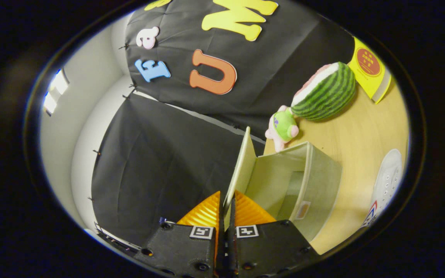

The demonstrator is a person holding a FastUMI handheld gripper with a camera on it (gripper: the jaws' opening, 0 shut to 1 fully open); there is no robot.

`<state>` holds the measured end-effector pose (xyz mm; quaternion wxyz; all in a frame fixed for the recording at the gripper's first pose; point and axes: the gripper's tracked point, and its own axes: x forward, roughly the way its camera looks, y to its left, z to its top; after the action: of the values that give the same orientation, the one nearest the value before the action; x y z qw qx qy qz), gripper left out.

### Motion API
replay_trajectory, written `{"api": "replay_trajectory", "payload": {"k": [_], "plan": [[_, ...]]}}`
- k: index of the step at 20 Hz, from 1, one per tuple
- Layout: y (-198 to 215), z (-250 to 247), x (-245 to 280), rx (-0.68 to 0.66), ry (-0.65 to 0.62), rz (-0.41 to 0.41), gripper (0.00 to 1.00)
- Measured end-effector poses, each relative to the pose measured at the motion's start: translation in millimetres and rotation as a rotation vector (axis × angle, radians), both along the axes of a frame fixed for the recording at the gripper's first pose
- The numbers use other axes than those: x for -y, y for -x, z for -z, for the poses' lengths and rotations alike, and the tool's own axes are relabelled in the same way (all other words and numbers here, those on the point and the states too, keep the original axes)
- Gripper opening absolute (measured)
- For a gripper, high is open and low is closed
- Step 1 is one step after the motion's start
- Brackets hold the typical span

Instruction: Open the storage box then place both shoes into the box .Put the left shoe in first, then the right shoe, with the right side of both shoes facing outward in a uniform manner.

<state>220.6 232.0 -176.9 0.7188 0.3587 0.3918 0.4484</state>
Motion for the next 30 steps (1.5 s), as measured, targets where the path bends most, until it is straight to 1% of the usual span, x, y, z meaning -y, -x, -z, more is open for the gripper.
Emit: {"api": "replay_trajectory", "payload": {"k": [6, 7, 9, 12, 13, 16, 18, 20, 22, 25, 28, 30], "plan": [[12, -31, -67, 0.067, 0.099, 0.043, 0.08], [16, -35, -83, 0.083, 0.104, 0.046, 0.08], [24, -45, -118, 0.113, 0.075, 0.040, 0.09], [26, -41, -164, 0.148, 0.077, 0.050, 0.14], [28, -37, -176, 0.155, 0.082, 0.041, 0.17], [35, -28, -206, 0.158, 0.084, 0.046, 0.40], [42, -18, -214, 0.190, 0.125, 0.057, 0.71], [56, -7, -222, 0.227, 0.177, 0.010, 1.00], [62, 9, -207, 0.266, 0.260, -0.002, 1.00], [58, 23, -175, 0.377, 0.391, 0.002, 1.00], [58, 52, -121, 0.456, 0.543, 0.005, 1.00], [52, 58, -86, 0.474, 0.599, 0.026, 1.00]]}}
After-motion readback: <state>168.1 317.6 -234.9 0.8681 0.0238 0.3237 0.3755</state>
